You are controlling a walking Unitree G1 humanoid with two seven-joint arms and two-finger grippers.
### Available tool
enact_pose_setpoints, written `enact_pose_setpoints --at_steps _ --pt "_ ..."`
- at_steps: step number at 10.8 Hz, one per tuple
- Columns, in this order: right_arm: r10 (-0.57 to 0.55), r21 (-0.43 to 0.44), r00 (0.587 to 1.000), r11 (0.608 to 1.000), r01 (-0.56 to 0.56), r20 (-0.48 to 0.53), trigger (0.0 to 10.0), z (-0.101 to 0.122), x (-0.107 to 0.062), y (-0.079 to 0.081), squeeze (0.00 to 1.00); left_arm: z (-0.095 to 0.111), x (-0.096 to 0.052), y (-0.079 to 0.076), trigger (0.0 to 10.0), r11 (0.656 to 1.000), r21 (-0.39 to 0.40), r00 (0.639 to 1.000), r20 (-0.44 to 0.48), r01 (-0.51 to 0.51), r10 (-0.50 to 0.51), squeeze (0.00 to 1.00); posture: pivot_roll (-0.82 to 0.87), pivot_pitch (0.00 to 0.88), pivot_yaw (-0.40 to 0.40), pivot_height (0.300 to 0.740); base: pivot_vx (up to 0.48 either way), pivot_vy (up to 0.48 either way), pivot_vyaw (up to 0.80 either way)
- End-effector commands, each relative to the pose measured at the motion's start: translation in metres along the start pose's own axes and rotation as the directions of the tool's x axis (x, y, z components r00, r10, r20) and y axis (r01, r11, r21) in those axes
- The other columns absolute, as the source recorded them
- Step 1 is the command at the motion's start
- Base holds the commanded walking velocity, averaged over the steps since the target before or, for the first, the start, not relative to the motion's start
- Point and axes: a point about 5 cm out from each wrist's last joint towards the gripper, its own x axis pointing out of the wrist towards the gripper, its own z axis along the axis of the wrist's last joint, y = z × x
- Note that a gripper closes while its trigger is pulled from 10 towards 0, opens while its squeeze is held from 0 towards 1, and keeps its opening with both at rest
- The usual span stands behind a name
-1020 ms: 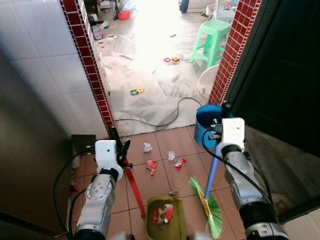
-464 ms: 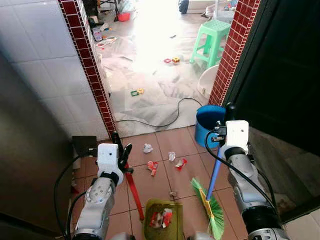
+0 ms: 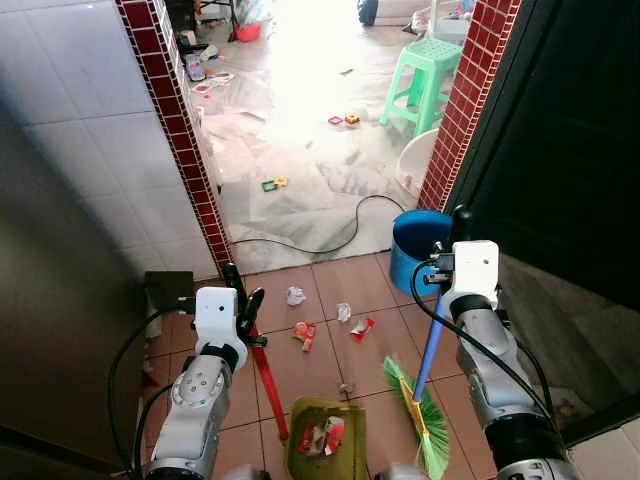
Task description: Sweep floor
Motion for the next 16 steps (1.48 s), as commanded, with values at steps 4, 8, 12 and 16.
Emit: enact_pose_setpoints --at_steps 4,8,12,16 --pt "-0.026 -0.024 0.997 0.999 0.028 0.072 10.0 0.017 0.003 -0.011 0.0 0.008 -0.009 0.005 10.0 0.998 0.059 1.0 0.014 -0.014 0.013 0.0 -0.15 0.0 0.069 0.74 0.0 0.0 0.0" --pt "-0.018 -0.027 1.0 0.999 0.019 0.019 10.0 0.001 -0.008 -0.015 0.0 0.001 -0.016 0.006 10.0 0.991 0.132 1.0 -0.021 -0.003 0.006 0.0 -0.15 0.0 0.075 0.74 0.0 0.0 0.0" --pt "-0.009 0.0 1.0 1.0 0.009 0.001 10.0 -0.005 -0.015 -0.017 0.0 -0.002 -0.016 0.009 10.0 0.985 0.175 0.999 -0.035 0.003 0.003 0.0 -0.16 0.0 0.087 0.74 0.0 0.0 0.0" --pt "0.009 0.011 1.0 1.0 -0.008 -0.014 10.0 -0.011 -0.021 -0.015 0.0 -0.006 -0.018 0.012 10.0 0.979 0.204 0.999 -0.047 0.0 0.01 0.0 -0.16 0.0 0.092 0.74 0.0 0.0 0.0"
